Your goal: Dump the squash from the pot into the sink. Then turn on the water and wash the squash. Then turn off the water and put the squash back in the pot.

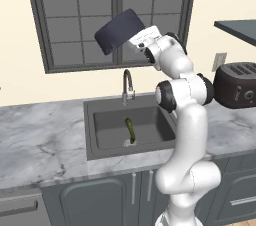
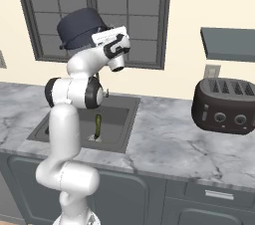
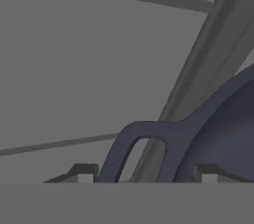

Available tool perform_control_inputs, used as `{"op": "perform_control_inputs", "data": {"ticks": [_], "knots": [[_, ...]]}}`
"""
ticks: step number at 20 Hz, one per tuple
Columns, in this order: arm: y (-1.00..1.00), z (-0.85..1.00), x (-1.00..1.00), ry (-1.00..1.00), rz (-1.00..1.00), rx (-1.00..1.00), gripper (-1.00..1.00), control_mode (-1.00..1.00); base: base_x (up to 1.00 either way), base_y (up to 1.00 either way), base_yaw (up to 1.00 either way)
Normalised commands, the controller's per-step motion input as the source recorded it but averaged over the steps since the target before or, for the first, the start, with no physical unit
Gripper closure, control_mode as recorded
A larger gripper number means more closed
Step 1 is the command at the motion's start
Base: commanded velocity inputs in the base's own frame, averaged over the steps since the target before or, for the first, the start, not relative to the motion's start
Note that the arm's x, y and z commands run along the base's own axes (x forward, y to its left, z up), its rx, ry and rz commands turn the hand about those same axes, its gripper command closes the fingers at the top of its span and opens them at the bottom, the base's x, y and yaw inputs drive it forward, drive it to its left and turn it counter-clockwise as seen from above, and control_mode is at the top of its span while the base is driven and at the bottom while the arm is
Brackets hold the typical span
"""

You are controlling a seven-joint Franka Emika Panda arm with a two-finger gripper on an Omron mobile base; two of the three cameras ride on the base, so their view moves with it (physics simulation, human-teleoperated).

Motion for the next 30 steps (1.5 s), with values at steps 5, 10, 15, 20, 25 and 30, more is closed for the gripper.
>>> {"op": "perform_control_inputs", "data": {"ticks": [5,10,15,20,25,30], "knots": [[0.09,0.53,-0.86,-0.05,0.0,0.0,1.0,-1.0,0.0,0.0,0.0],[0.02,0.37,-1.0,-0.09,0.0,-0.03,1.0,-1.0,0.0,0.0,0.0],[0.01,0.01,-1.0,-0.05,0.0,-0.21,1.0,-1.0,0.0,0.0,0.0],[0.0,0.05,-1.0,-0.01,0.0,-0.3,1.0,-1.0,0.0,0.0,0.0],[0.0,0.34,-0.95,-0.06,0.0,-0.4,1.0,-1.0,0.0,0.0,0.0],[0.0,0.36,-0.6,-0.05,-0.03,-0.5,1.0,-1.0,0.0,0.0,0.0]]}}
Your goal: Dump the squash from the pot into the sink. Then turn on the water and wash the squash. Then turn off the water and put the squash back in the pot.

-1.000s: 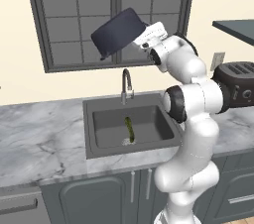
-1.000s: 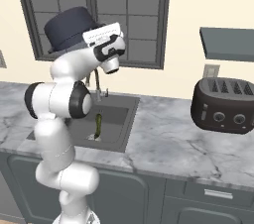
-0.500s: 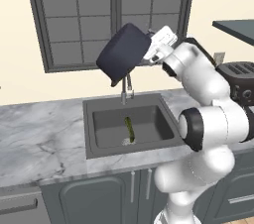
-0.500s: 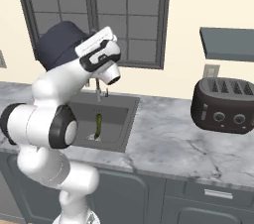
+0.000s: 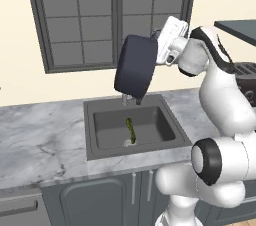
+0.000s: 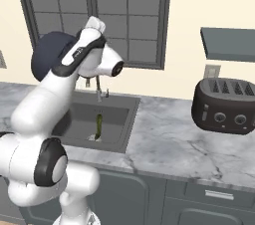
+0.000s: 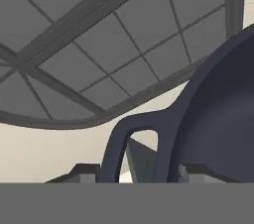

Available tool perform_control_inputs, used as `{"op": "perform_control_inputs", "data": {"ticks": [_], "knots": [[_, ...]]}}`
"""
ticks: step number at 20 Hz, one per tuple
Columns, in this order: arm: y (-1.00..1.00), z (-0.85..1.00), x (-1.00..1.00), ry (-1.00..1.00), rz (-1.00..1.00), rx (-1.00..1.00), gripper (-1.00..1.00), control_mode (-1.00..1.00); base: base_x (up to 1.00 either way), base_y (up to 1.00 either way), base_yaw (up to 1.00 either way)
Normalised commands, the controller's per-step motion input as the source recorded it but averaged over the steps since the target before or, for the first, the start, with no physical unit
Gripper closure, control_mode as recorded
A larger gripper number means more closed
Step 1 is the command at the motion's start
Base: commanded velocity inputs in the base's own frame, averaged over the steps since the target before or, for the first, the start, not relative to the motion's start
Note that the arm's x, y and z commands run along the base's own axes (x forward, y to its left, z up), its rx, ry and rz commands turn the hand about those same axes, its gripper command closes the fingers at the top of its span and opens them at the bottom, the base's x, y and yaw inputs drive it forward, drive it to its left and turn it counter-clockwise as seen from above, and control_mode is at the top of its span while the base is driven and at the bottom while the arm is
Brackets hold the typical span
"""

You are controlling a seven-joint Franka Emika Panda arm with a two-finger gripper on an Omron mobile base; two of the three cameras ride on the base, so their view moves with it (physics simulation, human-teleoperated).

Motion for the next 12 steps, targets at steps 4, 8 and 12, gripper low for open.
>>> {"op": "perform_control_inputs", "data": {"ticks": [4,8,12], "knots": [[-0.18,0.04,-0.15,-0.04,-0.12,-0.64,1.0,-1.0,0.0,0.0,0.0],[-0.5,-0.03,0.0,0.0,-0.16,-0.65,1.0,-1.0,0.0,0.0,0.0],[-0.69,-0.17,0.0,0.0,-0.16,-0.62,1.0,-1.0,0.0,0.0,0.0]]}}
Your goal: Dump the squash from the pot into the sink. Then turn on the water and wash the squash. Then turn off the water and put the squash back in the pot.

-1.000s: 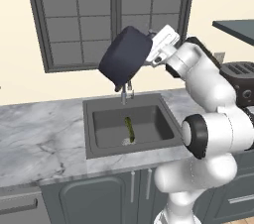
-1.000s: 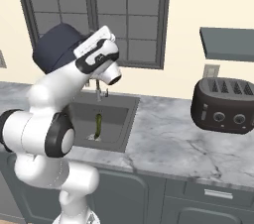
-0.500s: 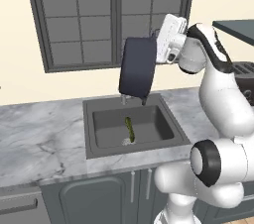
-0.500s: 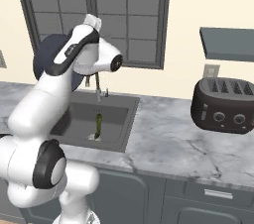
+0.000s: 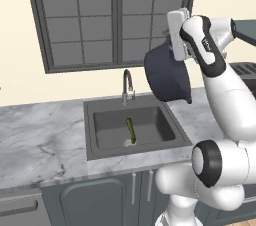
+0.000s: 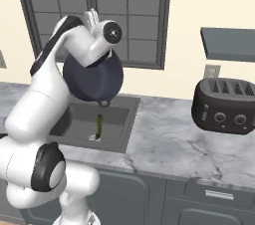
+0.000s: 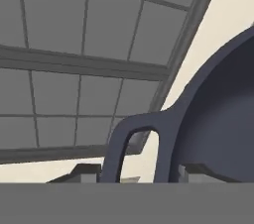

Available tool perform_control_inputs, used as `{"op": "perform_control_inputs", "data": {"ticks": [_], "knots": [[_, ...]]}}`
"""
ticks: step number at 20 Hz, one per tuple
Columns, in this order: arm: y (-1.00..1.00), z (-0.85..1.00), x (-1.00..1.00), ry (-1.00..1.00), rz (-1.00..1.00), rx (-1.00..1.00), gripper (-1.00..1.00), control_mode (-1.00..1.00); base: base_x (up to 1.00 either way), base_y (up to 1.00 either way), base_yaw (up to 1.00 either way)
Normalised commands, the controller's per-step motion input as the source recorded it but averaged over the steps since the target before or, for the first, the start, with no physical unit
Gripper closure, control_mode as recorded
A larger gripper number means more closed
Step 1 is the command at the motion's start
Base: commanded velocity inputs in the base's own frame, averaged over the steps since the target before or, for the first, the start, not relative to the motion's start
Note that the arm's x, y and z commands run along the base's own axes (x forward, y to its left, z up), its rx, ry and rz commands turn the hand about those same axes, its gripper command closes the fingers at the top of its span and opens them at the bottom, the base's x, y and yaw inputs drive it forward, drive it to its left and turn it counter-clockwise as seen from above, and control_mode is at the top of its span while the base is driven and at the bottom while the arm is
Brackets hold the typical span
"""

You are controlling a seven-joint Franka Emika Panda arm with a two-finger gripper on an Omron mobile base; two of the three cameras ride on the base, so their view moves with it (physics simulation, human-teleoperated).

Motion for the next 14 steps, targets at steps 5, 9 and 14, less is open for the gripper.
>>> {"op": "perform_control_inputs", "data": {"ticks": [5,9,14], "knots": [[-0.81,-0.58,-0.01,0.0,-0.13,-0.54,1.0,-1.0,0.0,0.0,0.0],[-0.8,-0.93,0.0,0.0,-0.1,-0.47,1.0,-1.0,0.0,0.0,0.0],[-0.69,-0.87,0.0,0.0,-0.03,-0.35,1.0,-1.0,0.0,0.0,0.0]]}}
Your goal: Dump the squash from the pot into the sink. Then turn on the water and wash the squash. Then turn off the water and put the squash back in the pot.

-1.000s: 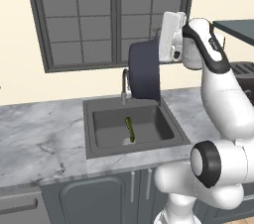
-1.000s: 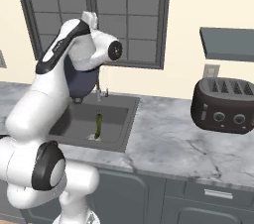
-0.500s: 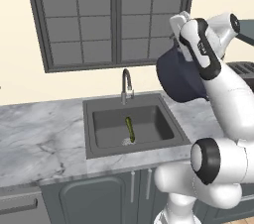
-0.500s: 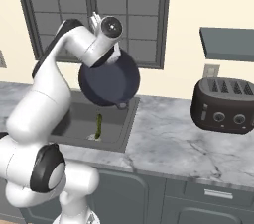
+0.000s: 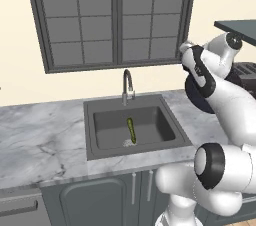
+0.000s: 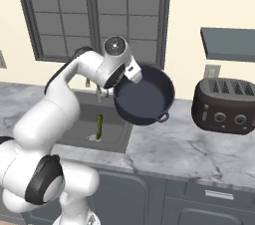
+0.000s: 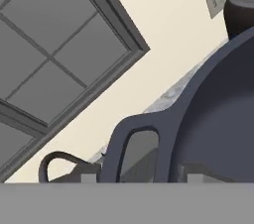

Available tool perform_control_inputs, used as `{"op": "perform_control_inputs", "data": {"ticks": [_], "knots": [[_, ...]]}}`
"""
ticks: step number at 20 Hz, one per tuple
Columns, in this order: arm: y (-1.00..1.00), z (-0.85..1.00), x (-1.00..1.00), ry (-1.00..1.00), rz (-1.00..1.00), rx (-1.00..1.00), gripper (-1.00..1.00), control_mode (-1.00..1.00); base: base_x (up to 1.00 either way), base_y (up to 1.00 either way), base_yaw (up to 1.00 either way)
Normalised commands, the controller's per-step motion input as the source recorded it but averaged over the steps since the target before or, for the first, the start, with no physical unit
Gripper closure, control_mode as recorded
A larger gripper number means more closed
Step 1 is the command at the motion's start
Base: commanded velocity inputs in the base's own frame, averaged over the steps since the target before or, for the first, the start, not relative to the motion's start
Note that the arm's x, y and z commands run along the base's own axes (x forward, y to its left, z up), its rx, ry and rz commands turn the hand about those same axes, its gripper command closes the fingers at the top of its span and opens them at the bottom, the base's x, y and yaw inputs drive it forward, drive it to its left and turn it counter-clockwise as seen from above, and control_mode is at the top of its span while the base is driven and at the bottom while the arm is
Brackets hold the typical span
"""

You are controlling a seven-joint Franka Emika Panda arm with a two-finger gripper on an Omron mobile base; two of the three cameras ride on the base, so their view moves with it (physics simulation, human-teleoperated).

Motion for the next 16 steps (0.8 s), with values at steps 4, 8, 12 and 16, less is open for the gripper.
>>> {"op": "perform_control_inputs", "data": {"ticks": [4,8,12,16], "knots": [[-0.59,-0.58,0.04,0.01,0.0,-0.26,1.0,-1.0,0.0,0.0,0.0],[-0.63,-0.39,0.15,0.07,0.0,-0.21,1.0,-1.0,0.0,0.0,0.0],[-0.61,-0.38,0.08,0.16,0.0,-0.18,1.0,-1.0,0.0,0.0,0.0],[-0.51,-0.34,0.0,0.22,0.02,-0.07,1.0,-1.0,0.0,0.0,0.0]]}}
